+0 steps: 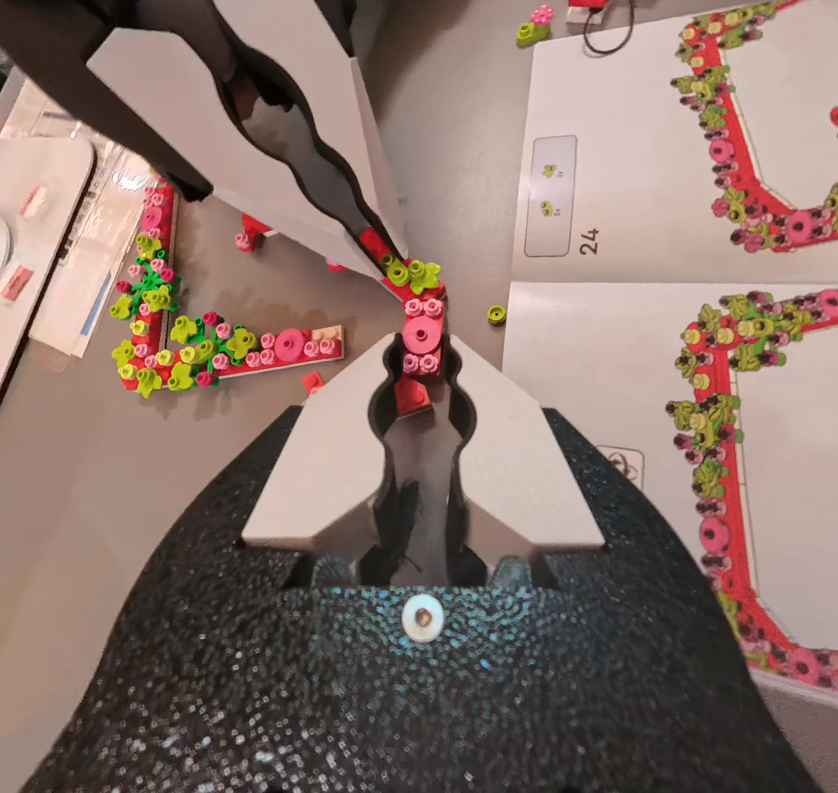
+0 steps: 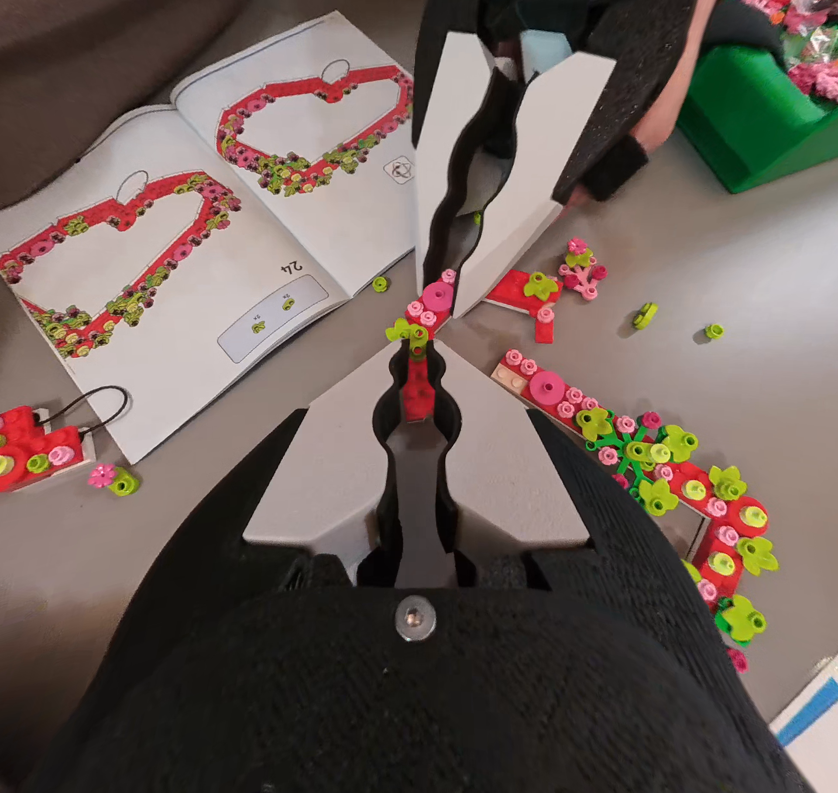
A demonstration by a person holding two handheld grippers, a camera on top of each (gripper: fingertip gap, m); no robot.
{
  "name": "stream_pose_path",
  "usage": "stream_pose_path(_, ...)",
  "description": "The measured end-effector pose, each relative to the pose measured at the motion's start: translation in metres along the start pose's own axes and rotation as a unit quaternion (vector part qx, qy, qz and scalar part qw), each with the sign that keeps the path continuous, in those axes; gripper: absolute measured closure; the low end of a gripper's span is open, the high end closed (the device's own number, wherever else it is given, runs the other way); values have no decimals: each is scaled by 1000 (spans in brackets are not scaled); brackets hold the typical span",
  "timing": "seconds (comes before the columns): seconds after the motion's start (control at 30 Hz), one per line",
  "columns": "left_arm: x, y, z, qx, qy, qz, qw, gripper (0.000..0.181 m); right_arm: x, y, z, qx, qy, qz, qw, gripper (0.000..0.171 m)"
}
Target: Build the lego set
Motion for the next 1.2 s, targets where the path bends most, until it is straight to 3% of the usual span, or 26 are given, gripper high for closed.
stream_pose_path(0.17, -3, 1, 0, 2, -8, -49, 999, 166, 2, 1, -1, -24, 17, 5, 1000, 166)
stream_pose_path(1.2, -5, 2, -1, 4, -29, -48, 998, 166, -1, 7, -4, -48, 14, 9, 999, 166)
Point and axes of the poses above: each gripper's, where its closed fingertips meet, z back along the fingers, y out of its top, x = y × z across the jaws, the point moved 10 cm from there along z, back along the fingers, and after that the axes turned 12 degrees about -x, right-handed, at the moved point
